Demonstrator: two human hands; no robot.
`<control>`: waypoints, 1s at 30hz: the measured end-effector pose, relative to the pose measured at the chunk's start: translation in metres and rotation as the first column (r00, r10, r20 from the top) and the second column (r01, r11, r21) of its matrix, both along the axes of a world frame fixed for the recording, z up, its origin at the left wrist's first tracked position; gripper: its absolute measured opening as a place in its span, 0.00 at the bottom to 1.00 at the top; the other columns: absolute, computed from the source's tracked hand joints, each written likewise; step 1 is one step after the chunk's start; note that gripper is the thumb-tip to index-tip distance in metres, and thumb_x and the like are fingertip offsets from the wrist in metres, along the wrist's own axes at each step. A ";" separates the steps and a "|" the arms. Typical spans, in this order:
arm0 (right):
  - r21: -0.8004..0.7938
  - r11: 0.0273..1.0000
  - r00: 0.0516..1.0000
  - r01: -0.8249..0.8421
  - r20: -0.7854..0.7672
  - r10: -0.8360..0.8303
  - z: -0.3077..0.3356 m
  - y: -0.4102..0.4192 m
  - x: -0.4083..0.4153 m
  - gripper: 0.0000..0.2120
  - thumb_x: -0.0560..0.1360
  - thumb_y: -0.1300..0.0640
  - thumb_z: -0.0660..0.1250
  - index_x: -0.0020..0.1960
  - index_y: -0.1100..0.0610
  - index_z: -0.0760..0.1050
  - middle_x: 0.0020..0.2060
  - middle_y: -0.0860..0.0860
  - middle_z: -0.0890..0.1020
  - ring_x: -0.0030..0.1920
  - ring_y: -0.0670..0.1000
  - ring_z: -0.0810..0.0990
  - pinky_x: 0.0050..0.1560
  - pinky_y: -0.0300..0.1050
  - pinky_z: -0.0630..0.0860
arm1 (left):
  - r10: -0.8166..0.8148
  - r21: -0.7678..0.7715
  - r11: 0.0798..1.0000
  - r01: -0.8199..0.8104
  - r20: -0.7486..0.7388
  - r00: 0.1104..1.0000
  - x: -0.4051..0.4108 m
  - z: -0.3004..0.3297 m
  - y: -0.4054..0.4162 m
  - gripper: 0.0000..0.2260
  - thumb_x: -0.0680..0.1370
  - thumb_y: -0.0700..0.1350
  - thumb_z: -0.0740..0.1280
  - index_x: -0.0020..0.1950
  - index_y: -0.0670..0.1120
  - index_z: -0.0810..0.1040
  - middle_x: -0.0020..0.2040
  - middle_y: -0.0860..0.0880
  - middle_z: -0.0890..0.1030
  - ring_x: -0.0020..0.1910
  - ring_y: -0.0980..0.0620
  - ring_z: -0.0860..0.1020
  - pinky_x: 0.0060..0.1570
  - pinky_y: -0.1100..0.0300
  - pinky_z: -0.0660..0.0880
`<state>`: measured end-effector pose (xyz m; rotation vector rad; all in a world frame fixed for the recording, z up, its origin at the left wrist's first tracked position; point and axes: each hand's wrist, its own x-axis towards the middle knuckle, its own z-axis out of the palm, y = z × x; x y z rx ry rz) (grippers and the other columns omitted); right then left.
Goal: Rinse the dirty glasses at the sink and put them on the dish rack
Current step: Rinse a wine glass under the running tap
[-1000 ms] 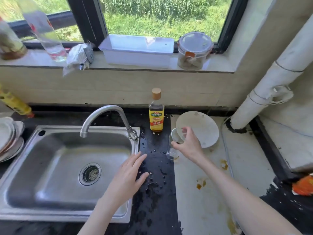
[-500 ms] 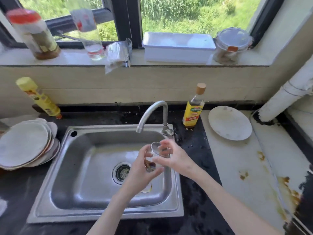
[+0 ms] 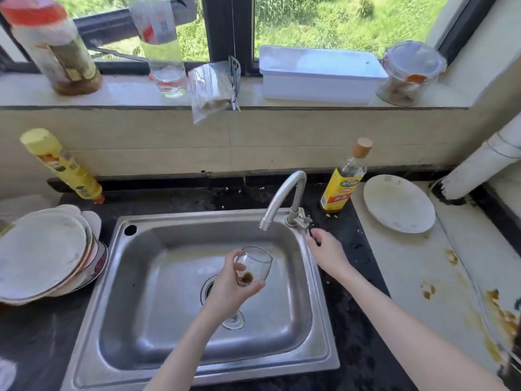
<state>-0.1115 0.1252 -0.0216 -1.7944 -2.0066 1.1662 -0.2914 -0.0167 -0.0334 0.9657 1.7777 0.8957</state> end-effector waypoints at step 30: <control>-0.033 0.840 0.634 -0.541 0.640 0.434 -0.072 0.007 -0.024 0.30 0.81 0.54 0.52 0.77 0.59 0.42 0.77 0.53 0.42 0.76 0.52 0.38 0.75 0.51 0.40 | 0.050 -0.068 0.997 -0.045 0.071 0.996 -0.001 -0.015 0.013 0.30 0.69 0.42 0.75 0.62 0.56 0.60 0.54 0.56 0.73 0.49 0.63 0.76 0.47 0.74 0.69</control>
